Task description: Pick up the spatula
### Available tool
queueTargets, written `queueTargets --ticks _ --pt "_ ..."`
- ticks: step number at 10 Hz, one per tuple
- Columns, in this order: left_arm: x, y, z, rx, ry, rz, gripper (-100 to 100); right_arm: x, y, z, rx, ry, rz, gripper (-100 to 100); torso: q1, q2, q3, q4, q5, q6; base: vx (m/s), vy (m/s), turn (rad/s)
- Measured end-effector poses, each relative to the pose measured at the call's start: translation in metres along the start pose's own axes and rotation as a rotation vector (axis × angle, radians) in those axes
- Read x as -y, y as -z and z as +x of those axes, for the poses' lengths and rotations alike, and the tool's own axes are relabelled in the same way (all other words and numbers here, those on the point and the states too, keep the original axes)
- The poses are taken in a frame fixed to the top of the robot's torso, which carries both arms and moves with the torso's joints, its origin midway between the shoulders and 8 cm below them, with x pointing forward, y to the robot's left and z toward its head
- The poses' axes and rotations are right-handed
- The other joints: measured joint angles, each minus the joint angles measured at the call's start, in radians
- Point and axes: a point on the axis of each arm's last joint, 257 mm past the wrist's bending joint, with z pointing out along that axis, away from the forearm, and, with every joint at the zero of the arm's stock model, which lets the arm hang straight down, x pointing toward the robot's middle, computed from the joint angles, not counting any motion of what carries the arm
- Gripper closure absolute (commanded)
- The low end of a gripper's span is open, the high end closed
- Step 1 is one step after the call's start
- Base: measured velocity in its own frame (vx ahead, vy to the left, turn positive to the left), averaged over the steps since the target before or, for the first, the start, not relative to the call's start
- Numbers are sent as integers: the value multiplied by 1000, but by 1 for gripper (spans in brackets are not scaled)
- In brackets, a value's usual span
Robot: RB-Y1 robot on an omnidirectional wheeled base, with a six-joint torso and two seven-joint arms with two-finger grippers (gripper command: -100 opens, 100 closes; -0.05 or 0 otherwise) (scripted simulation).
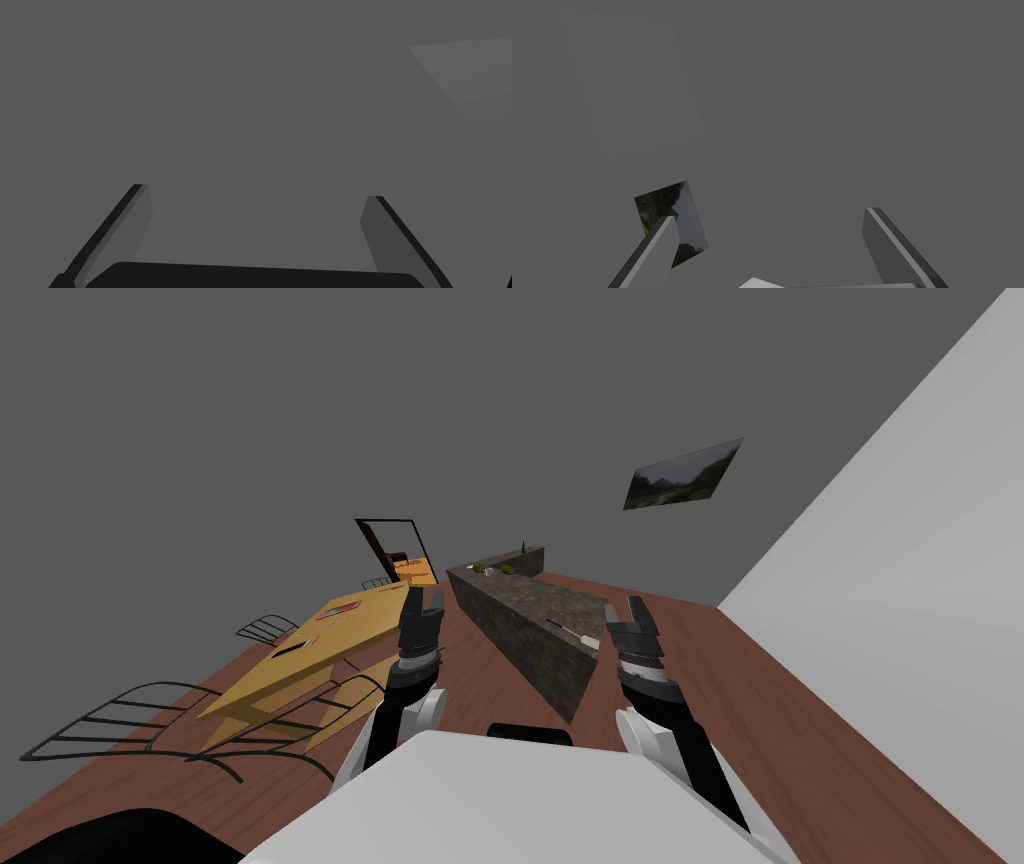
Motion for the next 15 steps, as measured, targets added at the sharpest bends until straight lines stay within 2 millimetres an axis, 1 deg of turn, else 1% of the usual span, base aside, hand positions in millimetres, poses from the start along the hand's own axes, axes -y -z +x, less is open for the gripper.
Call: queueTargets --ticks 4,11,15 --pt "0 0 0 0 0 0 0 7 3 11 -96 39 22 -100 -1 -3 -2 -1 0 0 40 -12 114" --pt "0 0 0 0 0 0 0 26 15 33 -298 128 73 -100 -1 -3 -2 -1 0 0 43 -11 114" --pt "0 0 0 0 0 0 0 35 22 40 -395 175 95 -100 0 -3 -2 -1 0 0 36 -8 108"
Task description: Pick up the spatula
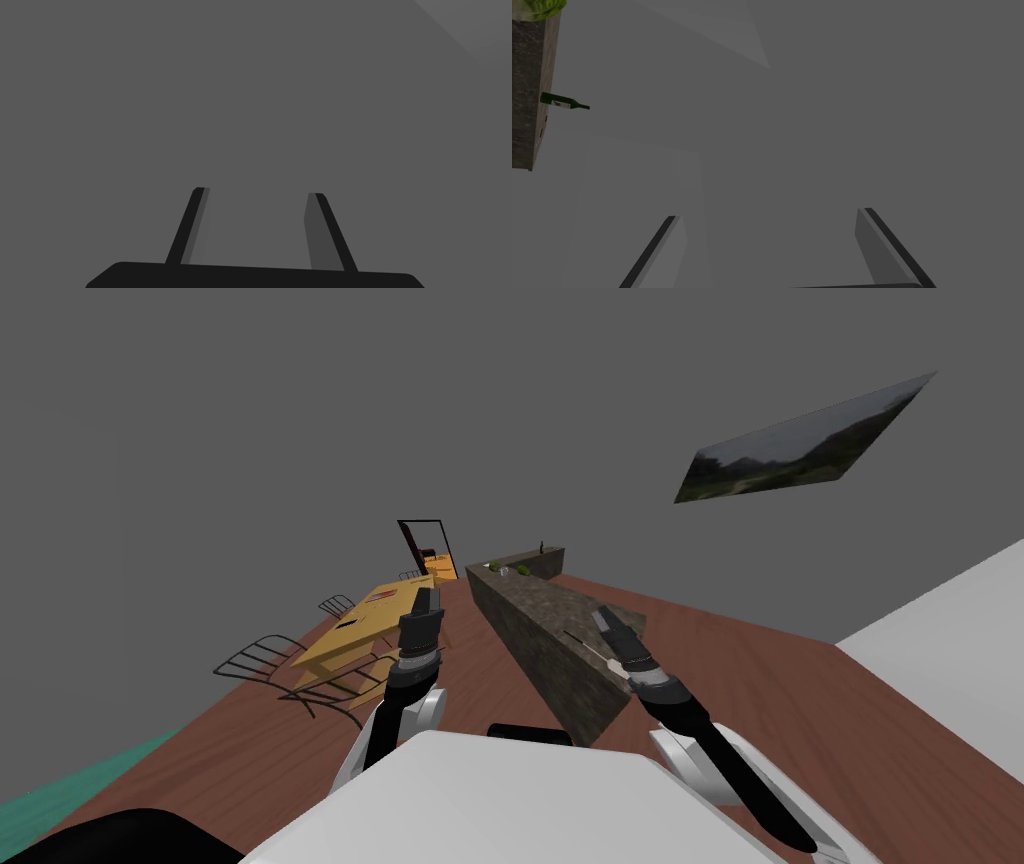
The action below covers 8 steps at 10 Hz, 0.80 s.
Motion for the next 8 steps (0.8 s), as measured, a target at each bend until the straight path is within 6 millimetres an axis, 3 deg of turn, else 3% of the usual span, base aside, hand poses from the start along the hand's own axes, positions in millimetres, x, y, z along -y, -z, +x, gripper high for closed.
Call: queueTargets --ticks 8 --pt "0 0 0 0 0 0 0 18 11 20 -198 102 55 -100 0 -1 0 0 0 0 40 -17 120"
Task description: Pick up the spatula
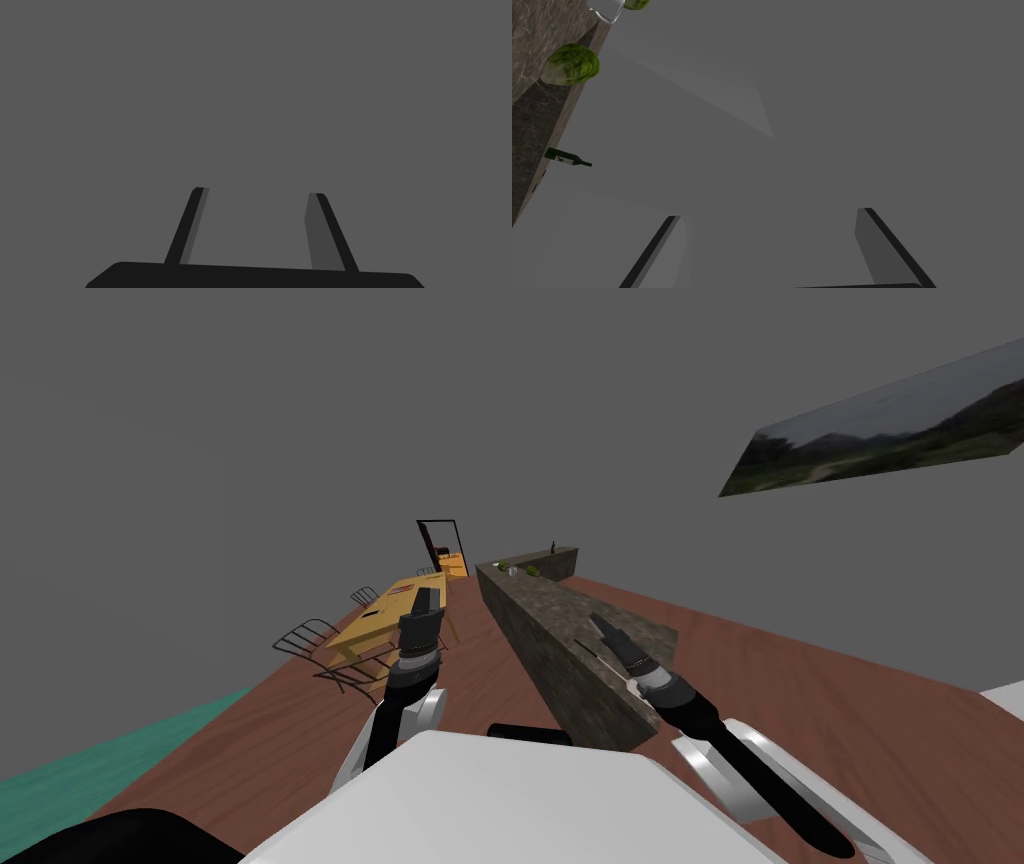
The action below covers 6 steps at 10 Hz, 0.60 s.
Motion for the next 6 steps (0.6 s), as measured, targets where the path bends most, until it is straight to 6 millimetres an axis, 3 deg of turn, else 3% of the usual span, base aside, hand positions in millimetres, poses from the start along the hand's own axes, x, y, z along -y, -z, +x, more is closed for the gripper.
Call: queueTargets --ticks 6 --pt "0 0 0 0 0 0 0 22 12 17 -159 82 58 -100 1 1 0 0 0 0 34 -17 110"
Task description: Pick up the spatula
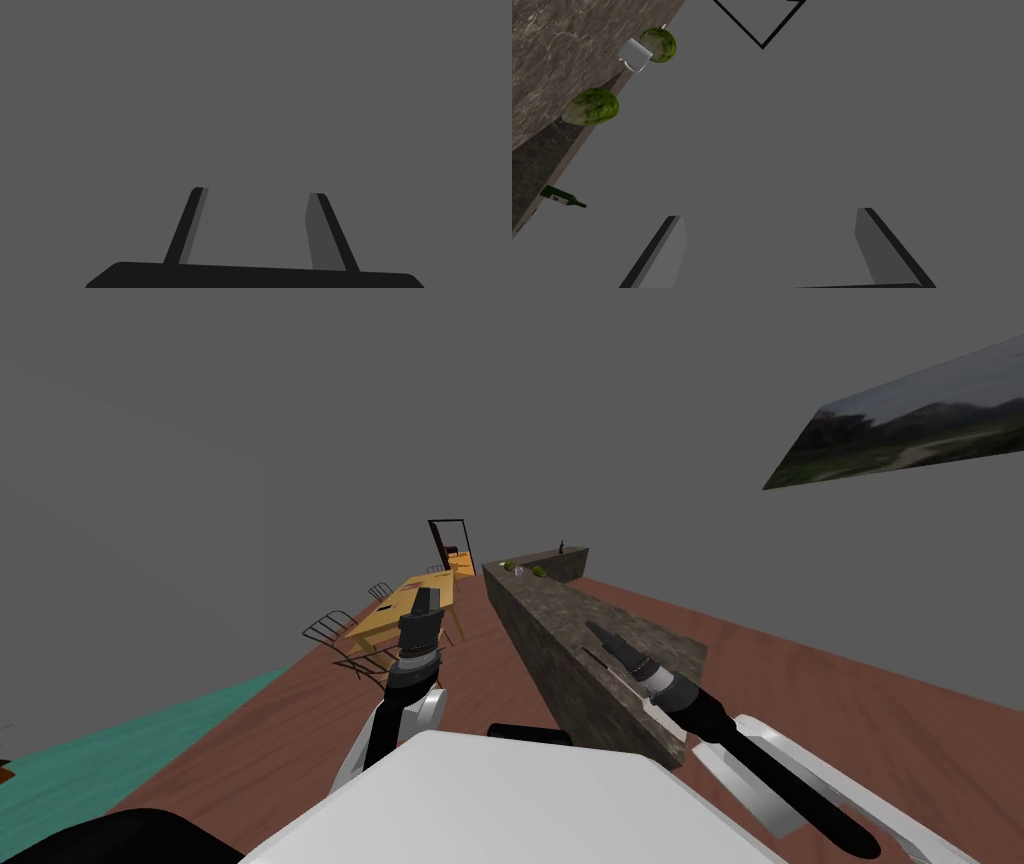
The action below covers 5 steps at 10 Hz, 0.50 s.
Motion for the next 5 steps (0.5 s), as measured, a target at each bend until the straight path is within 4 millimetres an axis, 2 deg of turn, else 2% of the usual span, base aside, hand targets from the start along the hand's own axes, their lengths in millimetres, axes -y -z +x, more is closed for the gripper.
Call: queueTargets --ticks 5 --pt "0 0 0 0 0 0 0 23 12 18 -140 69 62 -100 0 0 0 0 0 1 30 -15 101"
